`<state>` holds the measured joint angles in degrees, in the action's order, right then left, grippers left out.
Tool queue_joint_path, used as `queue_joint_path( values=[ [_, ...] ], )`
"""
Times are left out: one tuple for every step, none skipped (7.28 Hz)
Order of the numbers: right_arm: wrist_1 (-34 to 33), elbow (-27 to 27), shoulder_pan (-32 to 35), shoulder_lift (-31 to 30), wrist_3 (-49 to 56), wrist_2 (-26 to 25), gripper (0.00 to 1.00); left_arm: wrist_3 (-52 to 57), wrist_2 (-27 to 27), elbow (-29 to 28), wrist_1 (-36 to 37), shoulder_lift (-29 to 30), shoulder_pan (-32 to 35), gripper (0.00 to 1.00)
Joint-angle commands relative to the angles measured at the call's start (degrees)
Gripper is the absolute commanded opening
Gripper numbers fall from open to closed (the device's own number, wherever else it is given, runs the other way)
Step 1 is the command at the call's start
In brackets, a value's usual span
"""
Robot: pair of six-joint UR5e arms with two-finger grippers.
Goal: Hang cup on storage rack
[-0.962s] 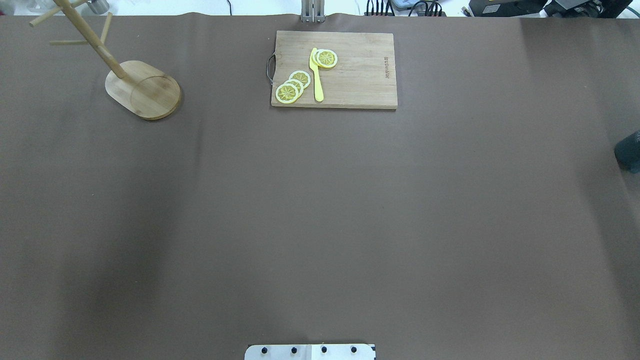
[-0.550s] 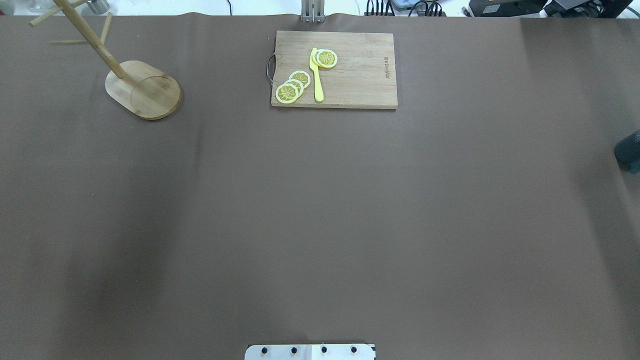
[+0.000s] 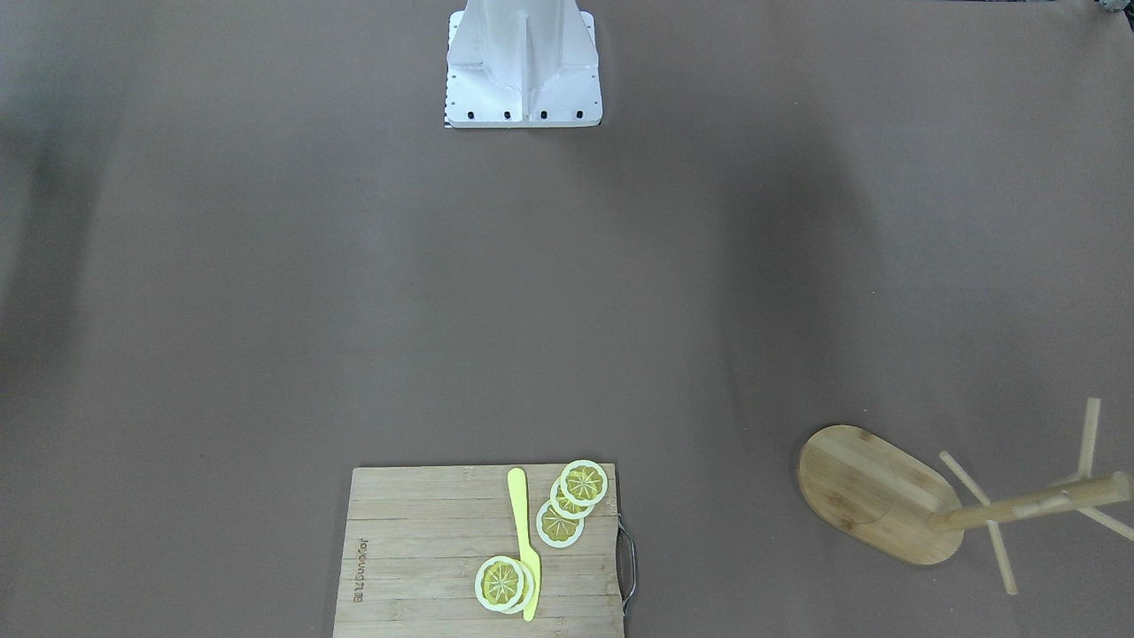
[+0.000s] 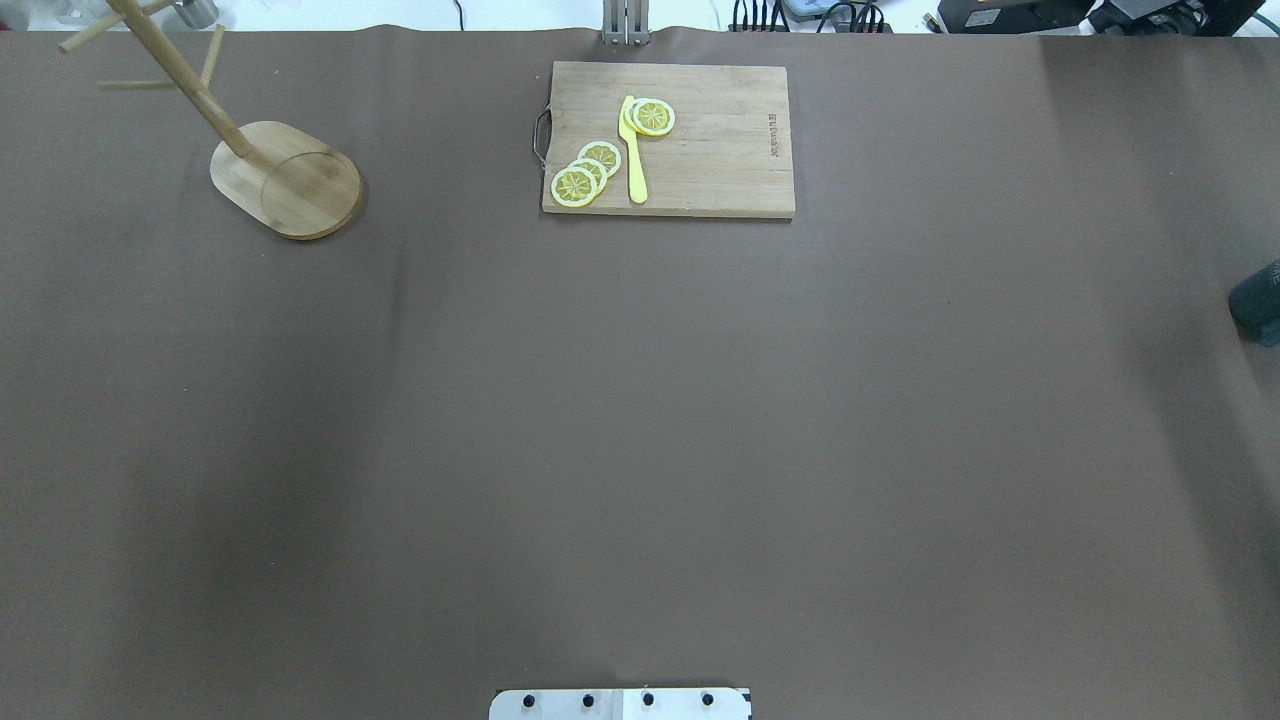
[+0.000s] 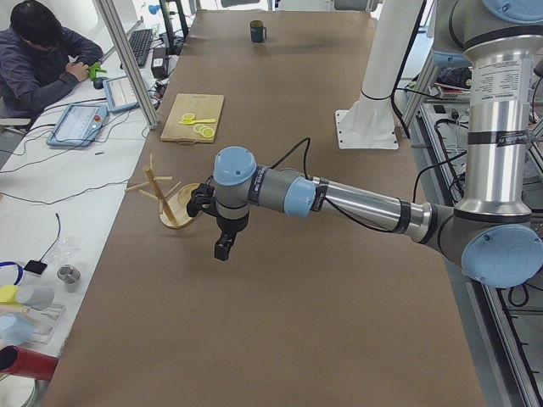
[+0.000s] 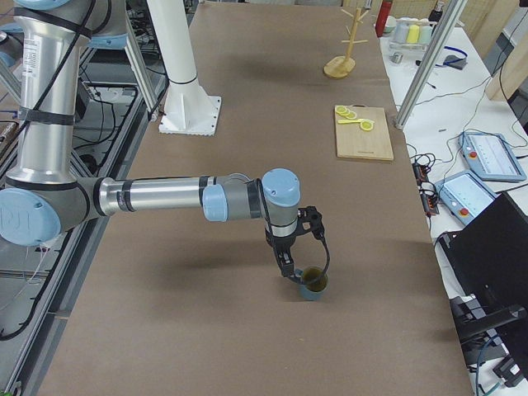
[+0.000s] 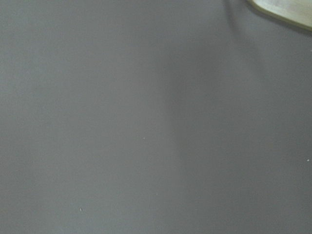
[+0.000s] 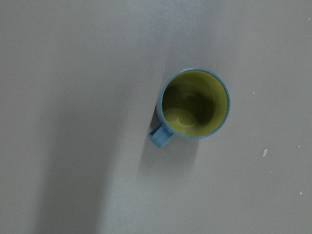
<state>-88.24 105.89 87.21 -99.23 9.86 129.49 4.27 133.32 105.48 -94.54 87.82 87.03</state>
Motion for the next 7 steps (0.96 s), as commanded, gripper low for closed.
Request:
queue_joint_path(
  values=[
    [-0.09,2.66,0.06,0.17,-0.02,0.15,1.0,-0.05,-0.16,-4.02,-14.55,0.51,0.07,0.99],
    [-0.09,2.31,0.06,0.26,-0.11,0.24,1.0,-1.09,-0.16,-4.31,-18.28,0.08,-0.02,0.99],
    [-0.09,1.43,0.06,0.17,0.5,-0.03,1.0,-1.36,0.1,-4.23,-18.49,0.07,-0.02,0.99],
    [-0.09,0.9,0.06,0.17,0.33,0.23,1.0,-1.37,0.1,-4.4,-18.49,0.59,-0.02,0.99],
    [2.17,-2.5,0.06,2.09,0.5,0.15,1.0,-1.28,0.1,-4.75,-18.49,0.77,-0.02,0.99],
    [8.29,-9.84,0.06,4.8,-0.02,0.15,1.0,-1.02,0.1,-4.76,-19.27,0.69,-0.02,0.99],
    [12.79,-18.35,0.06,9.01,-0.2,0.32,1.0,-1.45,0.1,-5.1,-21.54,0.08,-0.02,0.99]
  ],
)
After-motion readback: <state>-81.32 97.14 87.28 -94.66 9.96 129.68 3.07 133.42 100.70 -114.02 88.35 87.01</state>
